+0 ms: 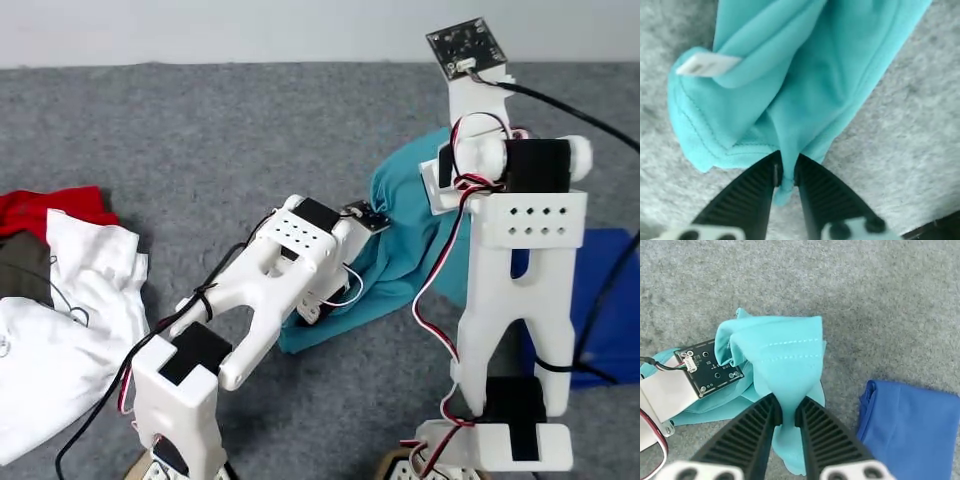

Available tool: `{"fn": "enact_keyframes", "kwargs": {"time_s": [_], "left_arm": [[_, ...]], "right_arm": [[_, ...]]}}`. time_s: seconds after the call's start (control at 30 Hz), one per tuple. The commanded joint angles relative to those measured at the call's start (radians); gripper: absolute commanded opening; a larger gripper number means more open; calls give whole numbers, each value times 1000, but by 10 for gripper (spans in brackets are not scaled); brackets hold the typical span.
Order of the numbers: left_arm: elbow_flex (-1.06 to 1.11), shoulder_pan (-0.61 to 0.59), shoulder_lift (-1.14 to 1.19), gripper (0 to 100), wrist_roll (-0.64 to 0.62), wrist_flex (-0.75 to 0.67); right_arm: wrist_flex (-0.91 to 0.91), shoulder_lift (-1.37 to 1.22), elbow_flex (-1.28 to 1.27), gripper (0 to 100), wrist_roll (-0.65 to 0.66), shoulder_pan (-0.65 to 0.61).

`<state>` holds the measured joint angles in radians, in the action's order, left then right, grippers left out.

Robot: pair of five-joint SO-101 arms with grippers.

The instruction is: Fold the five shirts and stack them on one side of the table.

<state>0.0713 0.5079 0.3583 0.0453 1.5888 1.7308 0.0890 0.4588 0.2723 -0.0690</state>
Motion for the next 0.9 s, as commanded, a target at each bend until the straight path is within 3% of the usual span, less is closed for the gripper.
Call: {"fn": "enact_keyframes", "kwargs": {"time_s": [0.0,0.13,0.3,0.5,0.7,0.87], "left_arm": [[-31,9,-61,17,18,8],[-31,-5,-126,17,21,8],[-28,-120,-172,15,28,-15],[-45,-222,-181,14,123,-15],[-193,-361,-183,13,120,20],[-440,-457,-181,12,120,115]], "right_arm": [[-5,33,0,9,6,1],[-5,33,0,9,6,1],[-5,33,0,9,6,1],[-5,33,0,9,5,7],[-4,33,-6,9,9,7],[-16,33,-149,11,12,2]]}}
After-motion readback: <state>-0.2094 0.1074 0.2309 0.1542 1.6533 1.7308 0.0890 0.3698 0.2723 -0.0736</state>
